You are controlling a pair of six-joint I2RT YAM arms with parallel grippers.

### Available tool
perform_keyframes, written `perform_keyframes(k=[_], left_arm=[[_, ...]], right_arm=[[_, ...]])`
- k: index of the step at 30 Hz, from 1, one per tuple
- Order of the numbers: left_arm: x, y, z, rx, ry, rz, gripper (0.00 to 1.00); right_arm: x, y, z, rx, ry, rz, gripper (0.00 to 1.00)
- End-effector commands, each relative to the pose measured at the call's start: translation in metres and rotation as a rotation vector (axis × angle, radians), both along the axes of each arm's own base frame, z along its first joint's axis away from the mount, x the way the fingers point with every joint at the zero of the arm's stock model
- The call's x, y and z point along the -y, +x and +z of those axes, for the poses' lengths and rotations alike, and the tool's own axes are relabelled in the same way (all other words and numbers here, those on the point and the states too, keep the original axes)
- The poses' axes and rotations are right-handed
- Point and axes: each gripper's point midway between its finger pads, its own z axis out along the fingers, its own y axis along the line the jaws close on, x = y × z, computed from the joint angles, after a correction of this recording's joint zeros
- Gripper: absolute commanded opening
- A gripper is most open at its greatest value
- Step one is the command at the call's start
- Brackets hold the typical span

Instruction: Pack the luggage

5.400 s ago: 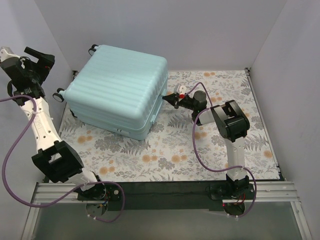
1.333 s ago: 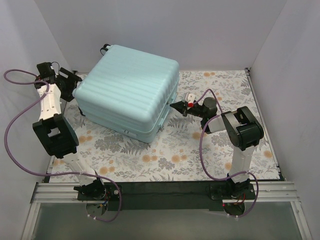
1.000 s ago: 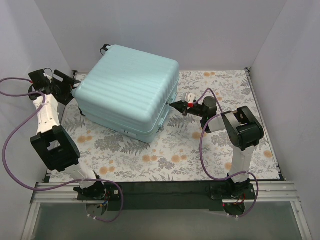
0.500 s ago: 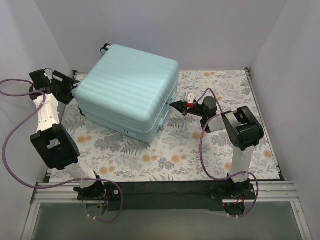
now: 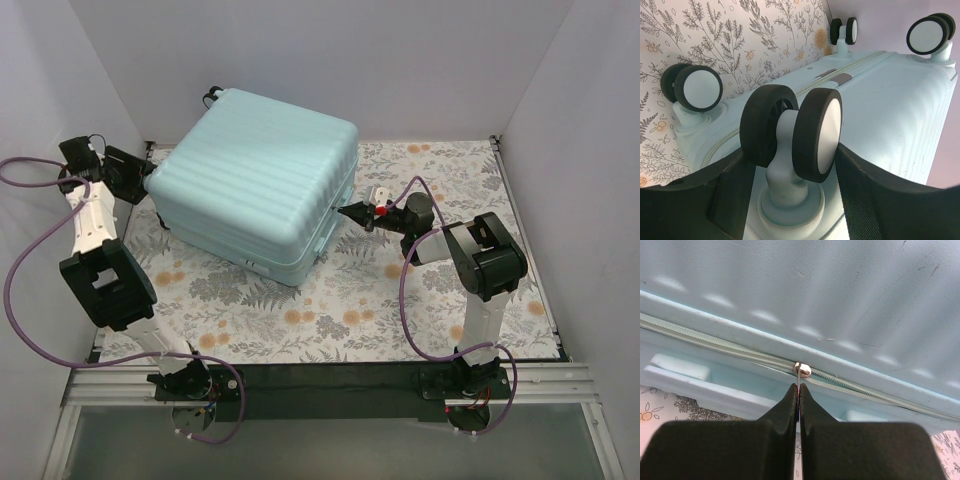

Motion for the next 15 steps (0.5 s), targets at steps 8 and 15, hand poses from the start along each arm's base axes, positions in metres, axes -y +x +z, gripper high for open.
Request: perform_keyframes(k=[8, 15], left_arm=[[0.015, 0.027, 0.061, 0.275, 0.055, -0.161, 0.67], [-0.002, 0.023, 0.059, 0.304, 0.066, -0.06, 0.65]], right_arm=[[-0.01, -0.015, 0.051, 0.224, 0.07, 0.073, 0.01], [-0.009, -0.016, 0.052, 0.228, 0.068, 0.069, 0.01]])
